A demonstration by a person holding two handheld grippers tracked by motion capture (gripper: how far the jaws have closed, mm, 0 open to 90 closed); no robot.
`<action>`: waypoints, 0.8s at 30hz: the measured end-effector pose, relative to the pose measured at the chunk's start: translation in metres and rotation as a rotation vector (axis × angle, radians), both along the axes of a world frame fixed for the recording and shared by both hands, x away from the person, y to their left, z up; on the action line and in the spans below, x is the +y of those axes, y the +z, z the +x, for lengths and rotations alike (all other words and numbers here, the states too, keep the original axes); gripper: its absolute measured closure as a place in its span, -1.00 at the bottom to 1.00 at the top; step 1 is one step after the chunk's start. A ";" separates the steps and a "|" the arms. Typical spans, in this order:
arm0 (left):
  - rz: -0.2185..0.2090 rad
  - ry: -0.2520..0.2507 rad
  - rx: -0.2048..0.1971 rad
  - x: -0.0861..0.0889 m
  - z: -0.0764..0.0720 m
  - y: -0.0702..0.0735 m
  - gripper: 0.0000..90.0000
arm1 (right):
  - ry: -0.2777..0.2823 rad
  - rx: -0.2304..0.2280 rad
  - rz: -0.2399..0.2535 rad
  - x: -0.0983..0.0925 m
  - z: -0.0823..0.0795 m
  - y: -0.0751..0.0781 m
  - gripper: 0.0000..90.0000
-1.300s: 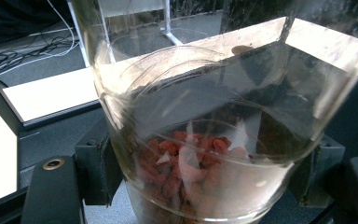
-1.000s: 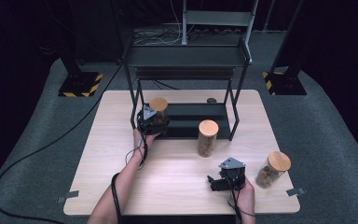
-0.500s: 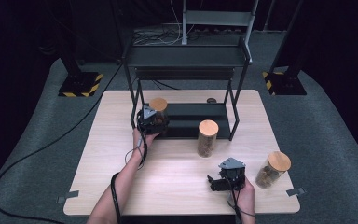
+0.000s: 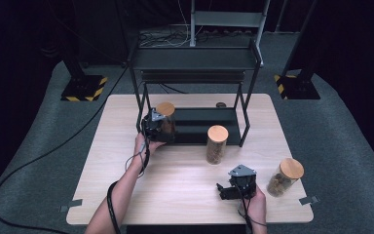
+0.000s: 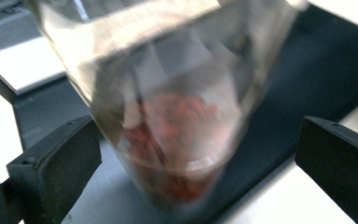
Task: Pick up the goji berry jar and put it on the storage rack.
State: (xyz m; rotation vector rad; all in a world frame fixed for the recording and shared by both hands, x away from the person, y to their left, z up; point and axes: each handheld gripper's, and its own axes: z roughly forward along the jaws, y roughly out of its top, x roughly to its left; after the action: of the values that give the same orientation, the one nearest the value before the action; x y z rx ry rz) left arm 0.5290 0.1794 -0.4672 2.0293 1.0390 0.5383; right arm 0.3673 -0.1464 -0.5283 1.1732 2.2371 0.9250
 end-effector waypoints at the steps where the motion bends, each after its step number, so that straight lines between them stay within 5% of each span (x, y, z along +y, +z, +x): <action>1: 0.020 -0.004 0.001 -0.001 -0.005 0.000 -1.00 | 0.000 0.001 0.000 0.000 0.000 0.000 -0.97; 14: 0.076 -0.061 -0.022 0.000 -0.034 -0.006 -1.00 | 0.005 0.005 0.004 0.000 0.000 0.000 -0.97; 24: 0.137 -0.149 0.035 0.013 -0.074 -0.028 -1.00 | 0.007 0.007 0.005 0.000 0.001 0.000 -0.97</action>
State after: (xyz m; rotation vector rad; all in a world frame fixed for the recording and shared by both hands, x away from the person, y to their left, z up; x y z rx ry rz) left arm 0.4554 0.1923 -0.4949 2.2235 0.8824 0.5095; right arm 0.3678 -0.1466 -0.5283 1.1734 2.2470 0.9309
